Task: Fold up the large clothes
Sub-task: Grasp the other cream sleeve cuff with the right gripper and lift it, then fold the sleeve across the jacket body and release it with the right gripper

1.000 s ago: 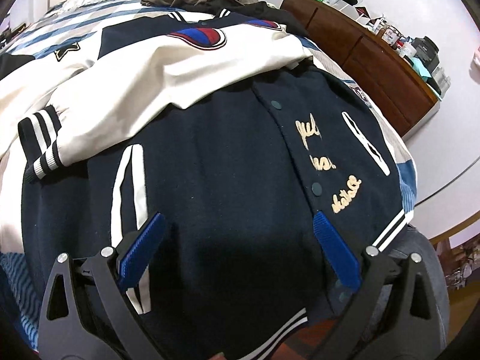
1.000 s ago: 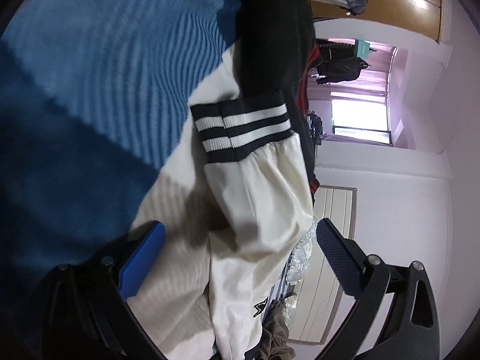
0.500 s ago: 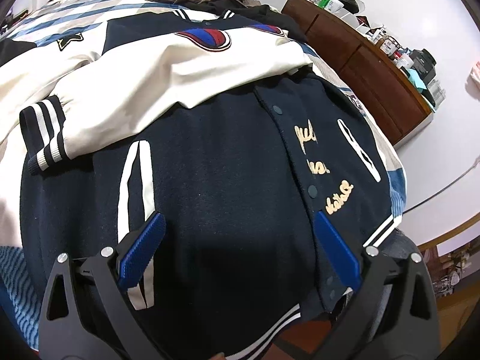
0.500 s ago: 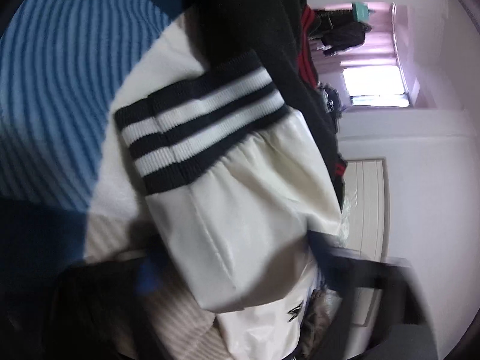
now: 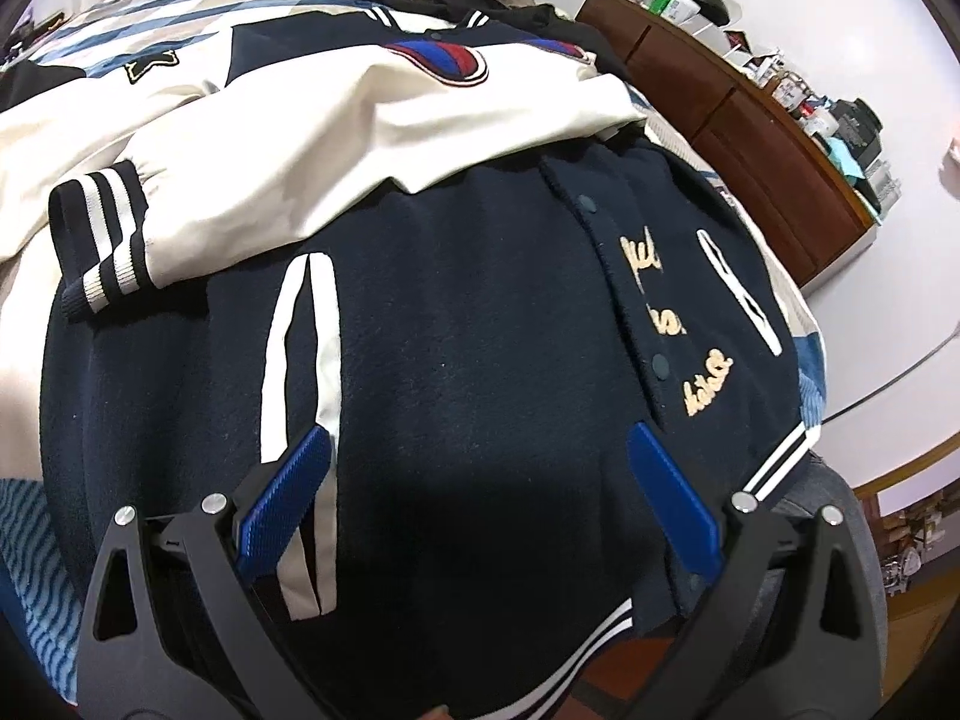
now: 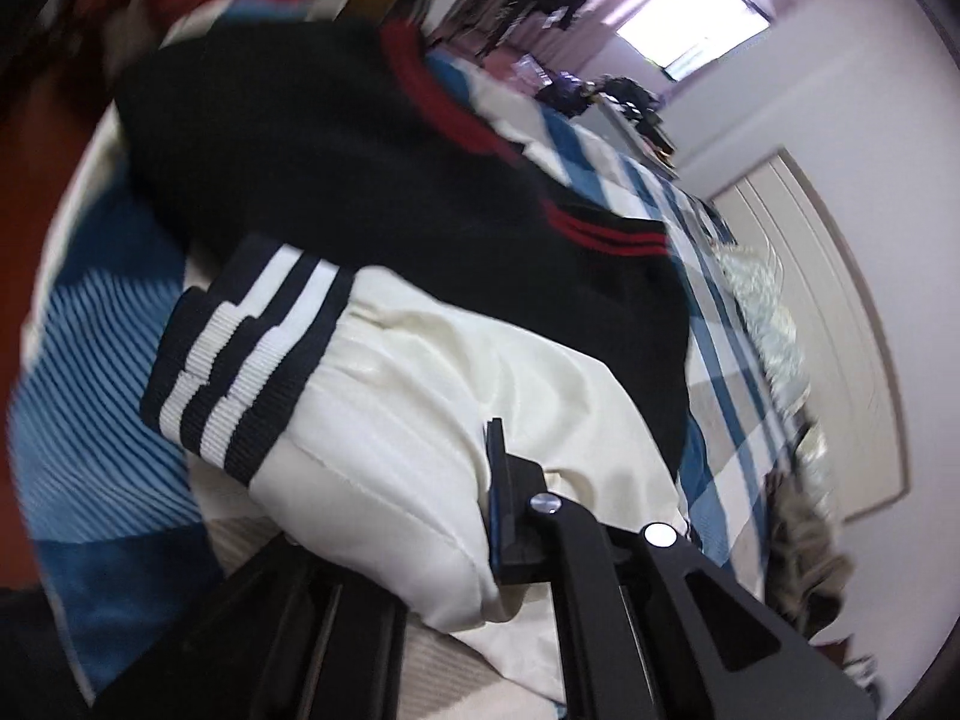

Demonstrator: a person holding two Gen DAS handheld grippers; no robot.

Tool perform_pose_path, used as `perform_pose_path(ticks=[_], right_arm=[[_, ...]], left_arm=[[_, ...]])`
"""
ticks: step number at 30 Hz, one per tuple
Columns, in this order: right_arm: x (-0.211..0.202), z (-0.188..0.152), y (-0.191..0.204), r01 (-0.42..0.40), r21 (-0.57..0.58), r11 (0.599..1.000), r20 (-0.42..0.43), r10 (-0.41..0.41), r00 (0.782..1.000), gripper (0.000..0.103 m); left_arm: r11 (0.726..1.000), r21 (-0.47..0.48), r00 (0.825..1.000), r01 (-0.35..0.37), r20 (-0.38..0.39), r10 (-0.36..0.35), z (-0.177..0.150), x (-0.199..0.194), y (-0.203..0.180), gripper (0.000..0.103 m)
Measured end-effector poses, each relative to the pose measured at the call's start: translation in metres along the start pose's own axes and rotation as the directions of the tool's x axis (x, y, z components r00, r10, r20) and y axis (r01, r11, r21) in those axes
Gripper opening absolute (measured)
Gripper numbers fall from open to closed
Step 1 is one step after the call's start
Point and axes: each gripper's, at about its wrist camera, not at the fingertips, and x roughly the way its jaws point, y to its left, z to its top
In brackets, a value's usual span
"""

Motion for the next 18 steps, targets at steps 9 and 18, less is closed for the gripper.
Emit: perform_pose_path(ticks=[9,18], right_arm=[[-0.079,-0.032,-0.125,-0.14,0.335,0.932,0.134,0.1,0.986,0.004],[-0.157,-0.141,-0.247,-0.222,0.58,0.784,0.276,0.068,0.959,0.004]], left_arm=[[1.0,-0.006,0.994,-0.027,0.108,0.028,0.001,-0.017,0.012,0.097],[0.997,0.07,0.988,0.034,0.151,-0.044,0.009,-0.028,-0.001,0.097]])
